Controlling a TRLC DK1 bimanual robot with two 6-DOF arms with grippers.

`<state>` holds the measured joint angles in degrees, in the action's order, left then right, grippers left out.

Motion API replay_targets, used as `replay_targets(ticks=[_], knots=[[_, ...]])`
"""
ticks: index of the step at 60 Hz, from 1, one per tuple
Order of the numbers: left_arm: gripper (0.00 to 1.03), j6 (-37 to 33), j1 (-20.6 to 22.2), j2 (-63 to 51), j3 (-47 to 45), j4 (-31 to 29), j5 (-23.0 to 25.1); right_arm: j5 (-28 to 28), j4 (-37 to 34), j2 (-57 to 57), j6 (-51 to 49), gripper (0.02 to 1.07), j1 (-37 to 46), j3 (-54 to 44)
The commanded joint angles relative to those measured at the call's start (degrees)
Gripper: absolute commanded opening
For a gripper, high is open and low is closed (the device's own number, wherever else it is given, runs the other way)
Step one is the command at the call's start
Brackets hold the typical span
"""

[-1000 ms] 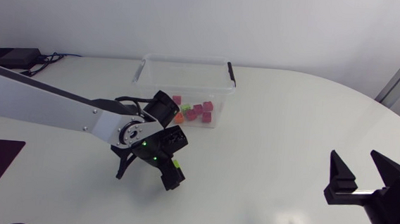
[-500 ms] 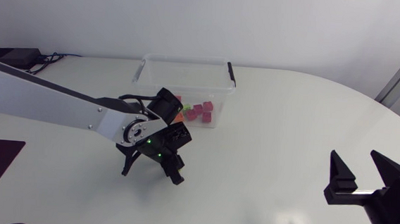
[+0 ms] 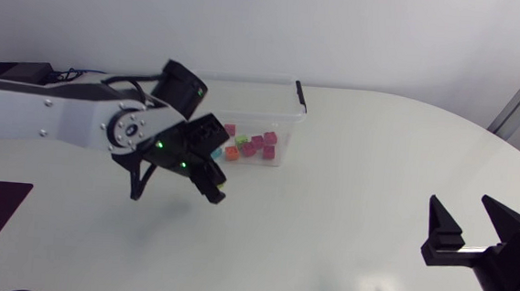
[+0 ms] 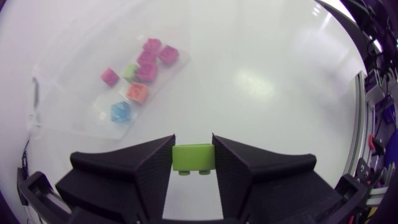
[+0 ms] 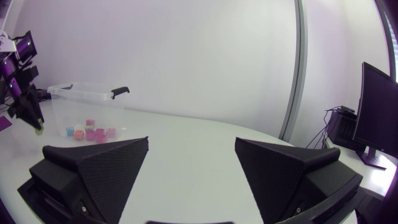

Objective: Place the duplo bricks in the container

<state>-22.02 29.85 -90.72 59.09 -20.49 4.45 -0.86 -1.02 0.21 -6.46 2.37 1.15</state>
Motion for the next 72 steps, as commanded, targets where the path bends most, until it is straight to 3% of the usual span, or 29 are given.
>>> replay_targets(ticks=[1, 17, 35, 49, 51, 56, 57, 58, 72], knots=[[0.16, 1.8, -3.6, 3.6, 5.2, 0.0, 0.0, -0.3, 0.6, -0.6, -0.8, 1.03, 0.4, -1.1], [0.16, 6.9, -8.7, 6.7, 12.4, 6.1, -1.8, -0.3, 0.6, -0.6, -0.8, 1.03, 0.4, -1.1], [0.16, 7.9, -11.9, -11.2, 26.5, 8.4, -4.0, -0.3, 0.6, -0.6, -0.8, 1.03, 0.4, -1.1], [0.19, 11.3, -12.4, -19.0, 30.9, 9.4, -5.1, -0.3, 0.6, -0.6, -0.8, 1.03, 0.4, -1.1], [0.31, 11.2, -12.4, -18.4, 30.6, 9.4, -5.9, -0.3, 0.6, -0.6, -0.8, 1.03, 0.4, -1.1], [0.80, 10.9, -12.6, -15.5, 29.7, 9.4, -6.8, -0.3, 0.6, -0.6, -0.8, 1.03, 0.4, -1.1], [0.84, 10.8, -12.6, -15.2, 29.6, 9.4, -7.1, -0.3, 0.6, -0.6, -0.8, 1.03, 0.4, -1.1], [0.95, 10.7, -12.7, -14.0, 29.4, 9.3, -7.8, -0.3, 0.6, -0.6, -0.8, 1.03, 0.4, -1.1], [0.98, 9.3, -13.1, -4.0, 26.9, 7.8, -14.8, -0.3, 0.6, -0.6, -0.8, 1.03, 0.4, -1.1]])
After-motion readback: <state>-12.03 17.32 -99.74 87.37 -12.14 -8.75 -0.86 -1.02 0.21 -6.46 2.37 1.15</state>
